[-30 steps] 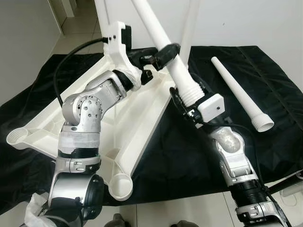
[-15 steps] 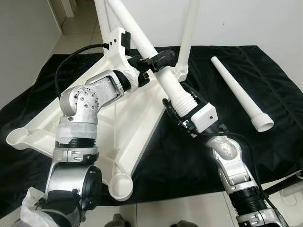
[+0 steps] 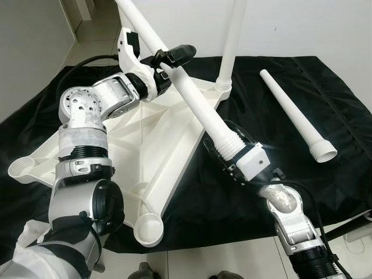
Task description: Building children table
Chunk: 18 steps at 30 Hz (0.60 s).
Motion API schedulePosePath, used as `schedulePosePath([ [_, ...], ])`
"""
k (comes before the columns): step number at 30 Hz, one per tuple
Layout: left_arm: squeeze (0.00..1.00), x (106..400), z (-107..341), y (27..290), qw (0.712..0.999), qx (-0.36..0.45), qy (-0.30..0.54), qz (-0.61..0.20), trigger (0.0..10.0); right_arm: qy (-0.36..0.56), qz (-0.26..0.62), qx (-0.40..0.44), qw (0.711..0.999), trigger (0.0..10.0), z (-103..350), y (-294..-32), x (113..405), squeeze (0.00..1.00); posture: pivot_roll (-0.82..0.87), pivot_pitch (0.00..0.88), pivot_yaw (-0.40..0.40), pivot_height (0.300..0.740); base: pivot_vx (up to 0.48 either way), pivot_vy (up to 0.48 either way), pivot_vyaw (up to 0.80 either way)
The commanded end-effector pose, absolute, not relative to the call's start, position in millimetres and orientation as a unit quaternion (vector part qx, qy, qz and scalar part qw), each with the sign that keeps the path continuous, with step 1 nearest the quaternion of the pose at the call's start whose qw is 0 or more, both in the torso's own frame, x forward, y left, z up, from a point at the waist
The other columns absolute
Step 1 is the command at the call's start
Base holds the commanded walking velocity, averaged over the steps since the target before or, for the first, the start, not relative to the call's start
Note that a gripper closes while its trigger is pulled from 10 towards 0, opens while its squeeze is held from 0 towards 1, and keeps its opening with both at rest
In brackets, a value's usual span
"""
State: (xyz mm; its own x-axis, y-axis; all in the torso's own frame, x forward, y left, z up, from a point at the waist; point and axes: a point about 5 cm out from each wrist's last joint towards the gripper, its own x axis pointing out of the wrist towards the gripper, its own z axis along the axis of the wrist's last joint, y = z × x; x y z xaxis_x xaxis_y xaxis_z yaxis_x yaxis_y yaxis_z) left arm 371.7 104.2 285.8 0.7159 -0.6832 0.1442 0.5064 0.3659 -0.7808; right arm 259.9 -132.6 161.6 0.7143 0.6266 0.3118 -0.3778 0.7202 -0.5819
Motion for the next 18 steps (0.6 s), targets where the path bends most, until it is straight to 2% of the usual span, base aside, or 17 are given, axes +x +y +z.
schedulePosePath([
  [1, 0.00, 372.7, 295.7, 102.4, 0.815, -0.436, 0.093, -0.370, 10.0, -0.244, 0.295, -0.261, 0.886, 10.0, 156.7, -132.1, 256.8, 0.00, -0.15, 0.000, 0.099, 0.740, 0.000, 0.000, 0.00],
  [5, 0.00, 375.5, 296.1, 99.7, 0.809, -0.445, 0.102, -0.370, 10.0, -0.241, 0.301, -0.277, 0.880, 10.0, 154.6, -135.6, 255.4, 0.00, -0.16, 0.000, 0.112, 0.740, 0.000, 0.000, 0.00],
  [6, 0.00, 376.5, 296.4, 99.0, 0.806, -0.451, 0.105, -0.369, 5.9, -0.241, 0.302, -0.283, 0.878, 10.0, 154.1, -136.5, 255.4, 0.00, -0.17, 0.000, 0.115, 0.740, 0.000, 0.000, 0.00],
  [7, 0.00, 376.5, 296.4, 99.0, 0.806, -0.451, 0.105, -0.369, 5.9, -0.241, 0.302, -0.283, 0.878, 10.0, 154.1, -136.5, 255.4, 0.00, -0.17, 0.000, 0.115, 0.740, 0.000, 0.000, 0.00],
  [8, 0.00, 377.6, 296.9, 99.4, 0.804, -0.456, 0.109, -0.366, 2.4, -0.240, 0.304, -0.288, 0.876, 10.0, 153.8, -136.7, 255.9, 0.00, -0.17, 0.000, 0.121, 0.740, 0.000, 0.000, 0.00],
  [9, 0.00, 378.6, 297.8, 100.0, 0.801, -0.463, 0.110, -0.364, 0.0, -0.240, 0.305, -0.293, 0.874, 10.0, 153.7, -137.4, 256.6, 0.00, -0.17, 0.000, 0.121, 0.740, 0.000, 0.000, 0.00],
  [18, 0.00, 382.5, 302.2, 107.1, 0.791, -0.491, 0.102, -0.352, 0.0, -0.231, 0.307, -0.285, 0.878, 10.0, 153.7, -140.0, 260.3, 0.00, -0.16, 0.000, 0.122, 0.740, 0.000, 0.000, 0.00],
])
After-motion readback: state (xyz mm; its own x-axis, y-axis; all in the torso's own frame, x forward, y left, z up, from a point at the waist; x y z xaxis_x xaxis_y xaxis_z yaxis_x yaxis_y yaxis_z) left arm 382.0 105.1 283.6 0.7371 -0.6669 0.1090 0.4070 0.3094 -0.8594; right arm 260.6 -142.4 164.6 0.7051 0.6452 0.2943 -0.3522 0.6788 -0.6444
